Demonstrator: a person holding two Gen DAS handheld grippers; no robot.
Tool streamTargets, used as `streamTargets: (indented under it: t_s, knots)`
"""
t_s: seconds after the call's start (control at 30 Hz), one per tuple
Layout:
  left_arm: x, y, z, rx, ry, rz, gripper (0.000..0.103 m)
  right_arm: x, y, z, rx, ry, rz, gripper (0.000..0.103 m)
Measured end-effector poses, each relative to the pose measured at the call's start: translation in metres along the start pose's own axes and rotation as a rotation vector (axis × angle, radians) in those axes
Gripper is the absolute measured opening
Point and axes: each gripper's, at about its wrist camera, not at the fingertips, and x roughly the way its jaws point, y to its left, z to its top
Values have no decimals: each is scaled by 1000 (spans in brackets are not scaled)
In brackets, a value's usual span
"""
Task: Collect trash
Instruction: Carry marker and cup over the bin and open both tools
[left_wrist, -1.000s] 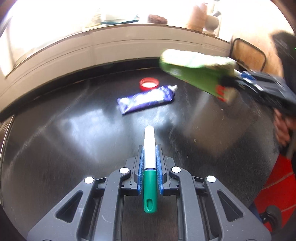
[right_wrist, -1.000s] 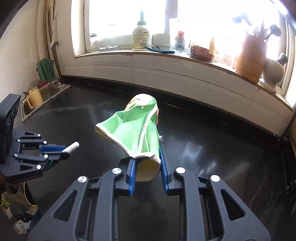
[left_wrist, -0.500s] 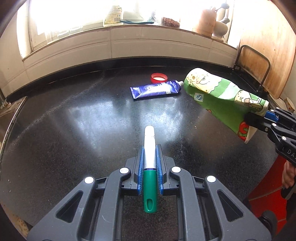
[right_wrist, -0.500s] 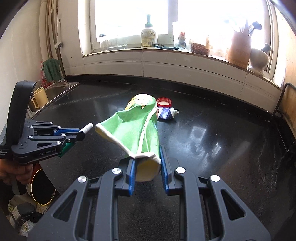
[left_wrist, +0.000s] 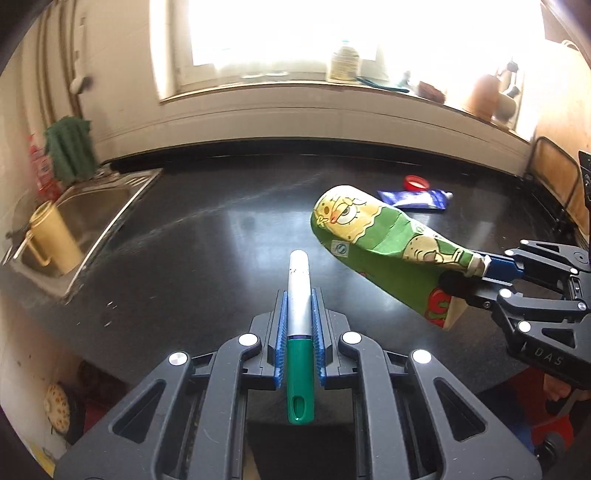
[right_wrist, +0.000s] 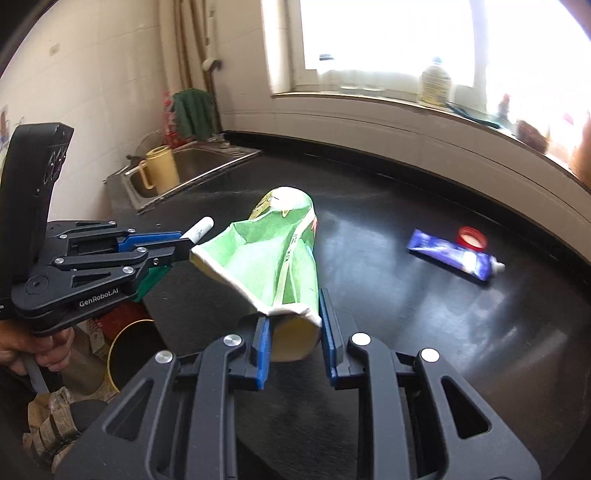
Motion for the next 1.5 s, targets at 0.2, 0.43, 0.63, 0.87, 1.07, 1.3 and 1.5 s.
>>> streamTargets:
  t_s: [0.2, 0.43, 0.63, 0.87, 1.07, 1.3, 1.5]
  knots:
    - [-45, 87, -57, -147, 24, 201, 12, 52, 102, 12, -150, 54, 212, 23]
    - [-67, 170, -144, -337, 138, 342, 12, 104, 202, -2, -278, 176, 403, 23]
    - [-34, 213, -205, -426, 247, 356, 12, 157, 245, -25, -319, 295, 417, 24]
    - [10, 241, -254, -508, 316, 270, 12, 214, 267, -61, -343, 412, 381, 24]
    - [31, 244, -276, -547, 343, 238, 12, 240, 279, -78, -352, 456, 369, 24]
    - [41, 247, -290, -576, 350, 217, 13, 251, 286, -81, -346, 469, 364, 25]
    - [39, 248, -293, -578, 335, 243, 69, 251, 290, -81, -353, 457, 366, 60]
